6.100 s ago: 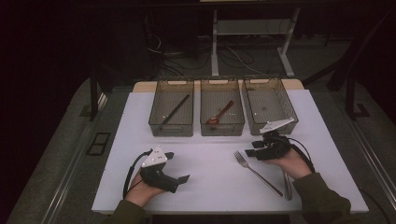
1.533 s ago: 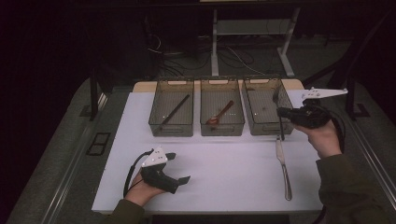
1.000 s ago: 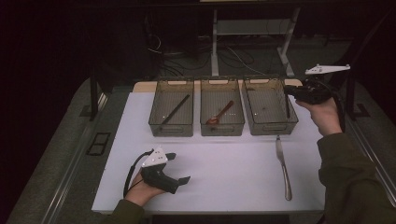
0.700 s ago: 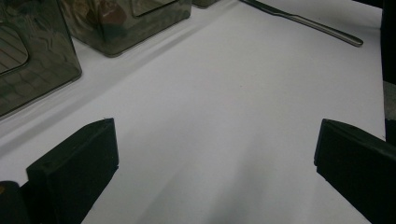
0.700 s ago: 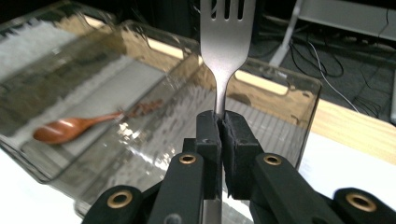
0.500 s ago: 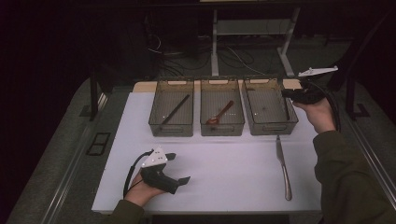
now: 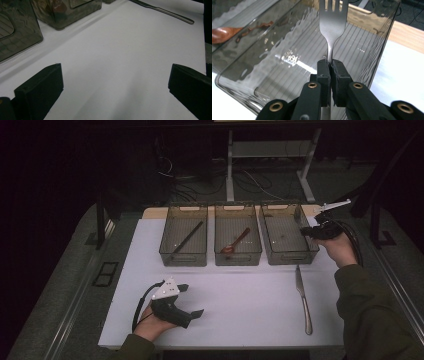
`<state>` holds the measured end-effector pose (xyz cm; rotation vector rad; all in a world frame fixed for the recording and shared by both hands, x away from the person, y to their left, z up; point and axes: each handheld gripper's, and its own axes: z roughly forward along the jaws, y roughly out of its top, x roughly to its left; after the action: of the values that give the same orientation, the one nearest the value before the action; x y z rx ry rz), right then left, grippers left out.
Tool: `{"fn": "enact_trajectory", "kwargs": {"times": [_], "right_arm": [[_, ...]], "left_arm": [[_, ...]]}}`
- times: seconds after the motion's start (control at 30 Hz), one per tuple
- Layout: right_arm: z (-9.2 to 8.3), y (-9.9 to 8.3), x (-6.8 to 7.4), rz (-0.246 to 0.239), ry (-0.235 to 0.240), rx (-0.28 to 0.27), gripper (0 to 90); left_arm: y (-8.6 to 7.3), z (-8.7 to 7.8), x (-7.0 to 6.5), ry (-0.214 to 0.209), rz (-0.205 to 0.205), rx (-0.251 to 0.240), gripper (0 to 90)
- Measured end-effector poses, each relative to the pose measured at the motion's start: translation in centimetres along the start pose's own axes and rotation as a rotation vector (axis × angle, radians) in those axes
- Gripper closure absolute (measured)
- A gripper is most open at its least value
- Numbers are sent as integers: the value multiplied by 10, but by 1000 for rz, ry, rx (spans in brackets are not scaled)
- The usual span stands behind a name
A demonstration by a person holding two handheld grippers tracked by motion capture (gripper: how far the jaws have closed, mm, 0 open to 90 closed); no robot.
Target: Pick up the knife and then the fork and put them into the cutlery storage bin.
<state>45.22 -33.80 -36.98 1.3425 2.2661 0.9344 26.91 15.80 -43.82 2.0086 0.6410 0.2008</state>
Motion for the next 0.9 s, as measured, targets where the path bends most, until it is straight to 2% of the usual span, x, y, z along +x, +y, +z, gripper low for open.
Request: {"fn": "enact_trajectory", "kwargs": {"times": [0.27, 0.63, 0.9], "right_arm": [[8, -2, 2, -9, 0, 46, 844], [15, -3, 0, 1, -3, 66, 843], [21, -1, 4, -21, -6, 82, 834]], "left_arm": [[0, 0, 0, 0, 1, 0, 0], [0, 0, -1, -2, 1, 1, 0], [0, 0, -1, -3, 1, 1, 0]]}}
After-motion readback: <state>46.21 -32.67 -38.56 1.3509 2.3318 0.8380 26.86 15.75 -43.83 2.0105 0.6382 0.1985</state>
